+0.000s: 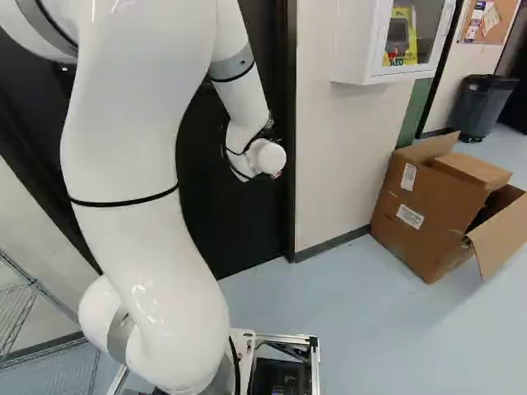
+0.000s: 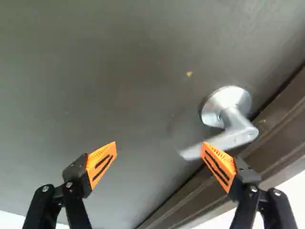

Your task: Open the door and move inside

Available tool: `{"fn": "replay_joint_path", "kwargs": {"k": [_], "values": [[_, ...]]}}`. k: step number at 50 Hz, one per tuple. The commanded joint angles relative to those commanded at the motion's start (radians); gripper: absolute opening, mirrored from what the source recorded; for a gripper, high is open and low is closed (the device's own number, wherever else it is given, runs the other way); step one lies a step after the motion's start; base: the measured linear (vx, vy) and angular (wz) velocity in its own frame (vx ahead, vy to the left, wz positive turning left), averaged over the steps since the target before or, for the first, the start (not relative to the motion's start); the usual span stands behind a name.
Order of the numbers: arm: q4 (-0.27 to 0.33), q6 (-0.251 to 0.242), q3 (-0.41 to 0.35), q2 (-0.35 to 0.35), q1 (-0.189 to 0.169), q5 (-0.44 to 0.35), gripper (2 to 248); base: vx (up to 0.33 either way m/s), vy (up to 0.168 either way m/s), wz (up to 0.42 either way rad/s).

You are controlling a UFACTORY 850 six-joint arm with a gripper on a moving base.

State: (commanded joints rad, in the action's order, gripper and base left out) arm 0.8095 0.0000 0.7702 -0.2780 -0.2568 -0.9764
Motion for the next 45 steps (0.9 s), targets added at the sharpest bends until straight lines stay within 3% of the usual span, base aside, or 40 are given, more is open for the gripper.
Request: {"fn": "replay_joint_path", "kwargs": {"k": [17, 45], "values": [[0.000, 0.000, 0.010, -0.044, -0.006, 0.000, 247, 0.000, 0.000, 0.000], [0.000, 0.000, 0.010, -0.049, -0.006, 0.000, 247, 0.000, 0.000, 0.000]]}}
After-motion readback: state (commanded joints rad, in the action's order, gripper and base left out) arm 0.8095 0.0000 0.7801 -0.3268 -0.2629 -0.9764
